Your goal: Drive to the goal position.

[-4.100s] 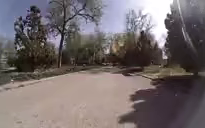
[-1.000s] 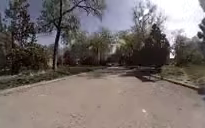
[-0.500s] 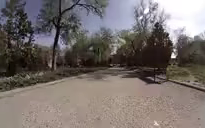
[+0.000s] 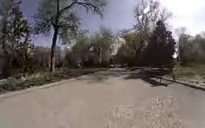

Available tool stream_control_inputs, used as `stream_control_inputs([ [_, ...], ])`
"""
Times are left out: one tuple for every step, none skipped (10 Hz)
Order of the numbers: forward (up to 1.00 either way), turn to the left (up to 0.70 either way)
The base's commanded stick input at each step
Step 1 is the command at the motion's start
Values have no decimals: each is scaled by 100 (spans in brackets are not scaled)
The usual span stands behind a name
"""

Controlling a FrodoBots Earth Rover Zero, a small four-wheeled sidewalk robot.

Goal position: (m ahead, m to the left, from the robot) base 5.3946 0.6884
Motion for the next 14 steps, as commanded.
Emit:
stream_control_inputs([
  [70, 0],
  [70, 0],
  [70, 0],
  [70, 0],
  [70, 0],
  [70, 0],
  [70, 0],
  [70, 0],
  [70, 0],
  [70, 0],
  [70, 0],
  [70, 0],
  [70, 0],
  [70, 0],
])
